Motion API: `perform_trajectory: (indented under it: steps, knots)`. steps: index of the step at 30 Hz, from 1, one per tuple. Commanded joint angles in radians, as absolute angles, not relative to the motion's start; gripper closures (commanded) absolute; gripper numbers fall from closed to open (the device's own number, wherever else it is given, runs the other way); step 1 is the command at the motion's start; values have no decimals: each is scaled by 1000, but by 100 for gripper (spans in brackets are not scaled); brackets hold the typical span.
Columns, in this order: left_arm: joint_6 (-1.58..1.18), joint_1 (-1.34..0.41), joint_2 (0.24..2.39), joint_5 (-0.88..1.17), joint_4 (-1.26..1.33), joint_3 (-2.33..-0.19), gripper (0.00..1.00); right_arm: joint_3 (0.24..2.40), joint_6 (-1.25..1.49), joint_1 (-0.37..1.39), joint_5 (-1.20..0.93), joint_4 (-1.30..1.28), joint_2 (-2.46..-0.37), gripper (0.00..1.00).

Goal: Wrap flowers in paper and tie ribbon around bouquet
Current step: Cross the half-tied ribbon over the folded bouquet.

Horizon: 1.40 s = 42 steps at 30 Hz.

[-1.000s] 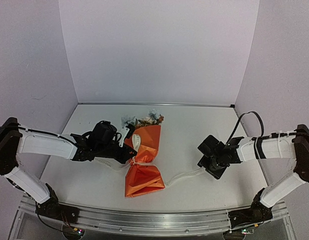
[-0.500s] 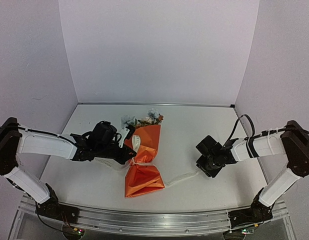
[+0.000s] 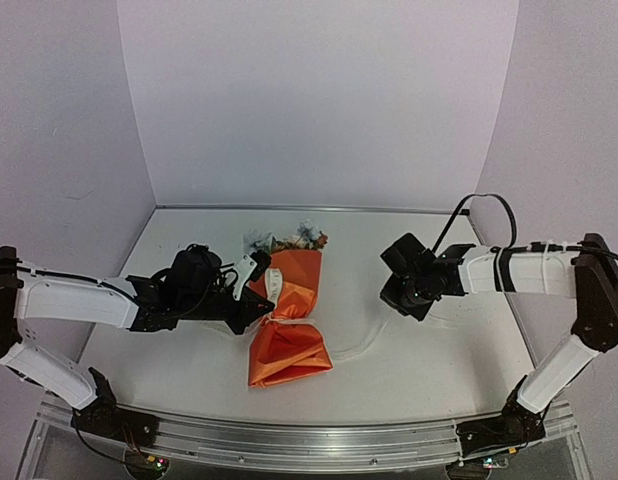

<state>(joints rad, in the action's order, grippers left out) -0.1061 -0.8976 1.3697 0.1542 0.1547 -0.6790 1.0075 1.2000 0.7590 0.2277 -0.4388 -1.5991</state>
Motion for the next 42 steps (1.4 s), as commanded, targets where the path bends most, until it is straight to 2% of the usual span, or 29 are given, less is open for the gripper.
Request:
perform_trajectory:
  steps: [1,7,15,20,25,34,42]
  knots:
    - [27,-927,1345,177,254,-668,100,1182,1059,813,248,-503,-1564,100]
    - [90,-948,1400,154,267,-677,99,1403,983,868,118,-505,-1648,100]
    - [146,-981,1427,79,343,-638,98,1767,974,911,-140,-503,-1910,100]
    - [156,-987,1431,66,368,-626,97,1850,995,946,-265,-453,-2012,100]
    - [163,-991,1438,67,375,-620,97,1877,974,961,-329,-440,-2049,100]
    - [167,-992,1447,55,408,-609,97,1791,959,967,-187,-439,-1885,100]
    - [161,-995,1439,34,425,-589,98,1627,975,984,-15,-440,-1724,100]
